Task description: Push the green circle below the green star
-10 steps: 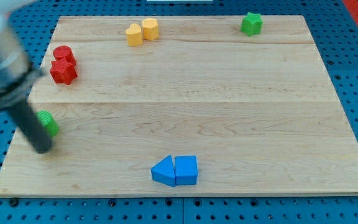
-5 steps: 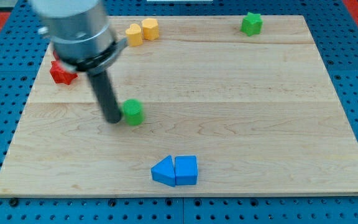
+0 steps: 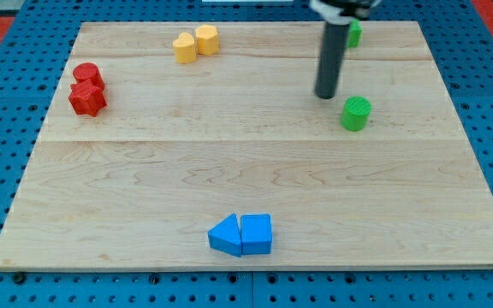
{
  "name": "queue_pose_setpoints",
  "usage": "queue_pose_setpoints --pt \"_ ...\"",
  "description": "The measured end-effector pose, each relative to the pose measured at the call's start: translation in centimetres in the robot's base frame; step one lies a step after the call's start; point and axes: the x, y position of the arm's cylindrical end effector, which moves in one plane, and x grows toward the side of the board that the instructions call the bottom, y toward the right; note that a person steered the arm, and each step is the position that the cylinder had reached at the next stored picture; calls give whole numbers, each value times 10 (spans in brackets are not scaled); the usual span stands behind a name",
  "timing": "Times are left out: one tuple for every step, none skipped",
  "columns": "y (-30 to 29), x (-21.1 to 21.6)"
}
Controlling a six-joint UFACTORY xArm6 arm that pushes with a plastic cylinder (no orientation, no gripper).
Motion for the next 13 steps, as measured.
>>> queue_pose_setpoints --pt "2 79" --pt "-2 92" --pt "-44 141" --pt "15 144" --pt "0 101" --pt "-39 81" --pt "-43 123" --pt "45 128" --pt "97 103" --pt "56 66" --pt "17 66" --pt "86 82" --pt "41 161"
